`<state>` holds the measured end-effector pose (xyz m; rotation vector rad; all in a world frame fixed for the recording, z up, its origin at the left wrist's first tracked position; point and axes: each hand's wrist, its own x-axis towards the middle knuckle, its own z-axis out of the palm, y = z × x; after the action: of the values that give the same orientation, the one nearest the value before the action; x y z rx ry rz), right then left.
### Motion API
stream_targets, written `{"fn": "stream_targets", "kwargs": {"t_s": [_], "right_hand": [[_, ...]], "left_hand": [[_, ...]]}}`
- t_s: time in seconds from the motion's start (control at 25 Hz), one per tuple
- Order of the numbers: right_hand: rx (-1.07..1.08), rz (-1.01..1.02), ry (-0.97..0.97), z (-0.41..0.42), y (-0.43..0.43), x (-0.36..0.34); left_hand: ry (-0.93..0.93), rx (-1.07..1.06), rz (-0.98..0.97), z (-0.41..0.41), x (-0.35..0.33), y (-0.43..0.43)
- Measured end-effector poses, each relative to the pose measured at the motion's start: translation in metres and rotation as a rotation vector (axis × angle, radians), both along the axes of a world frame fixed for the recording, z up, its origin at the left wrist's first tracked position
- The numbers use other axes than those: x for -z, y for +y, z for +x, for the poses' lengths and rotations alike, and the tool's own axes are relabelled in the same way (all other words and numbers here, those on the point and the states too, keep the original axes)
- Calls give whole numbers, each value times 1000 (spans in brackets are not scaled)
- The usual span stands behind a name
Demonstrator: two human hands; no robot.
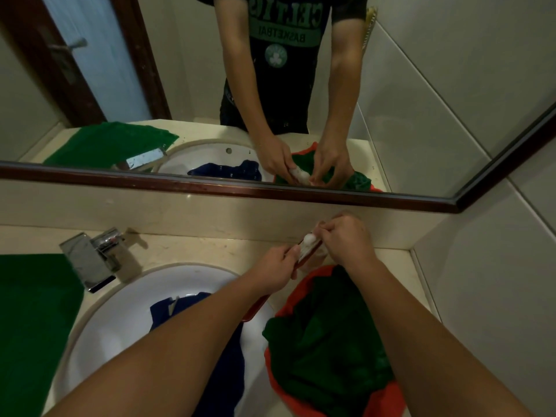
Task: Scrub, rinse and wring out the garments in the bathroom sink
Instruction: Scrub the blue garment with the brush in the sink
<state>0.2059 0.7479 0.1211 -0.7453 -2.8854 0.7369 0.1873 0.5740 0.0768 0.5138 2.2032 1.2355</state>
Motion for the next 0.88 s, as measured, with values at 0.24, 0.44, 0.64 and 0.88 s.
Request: {"fn": "stream_targets", "kwargs": {"t_s": [0.24, 0.44, 0.64, 0.88], "right_hand": [[-26, 41, -65, 5, -1, -8], [-9, 105, 275, 39, -42, -11], [-60, -476, 46, 82, -145, 45], [97, -1034, 66, 85, -243, 78]], "left_hand": [[-10, 10, -1, 4, 1, -13], [-85, -169, 63, 18, 18, -53], [-249, -367, 267, 41, 27, -111], [-224, -412, 122, 50, 52, -184]]}}
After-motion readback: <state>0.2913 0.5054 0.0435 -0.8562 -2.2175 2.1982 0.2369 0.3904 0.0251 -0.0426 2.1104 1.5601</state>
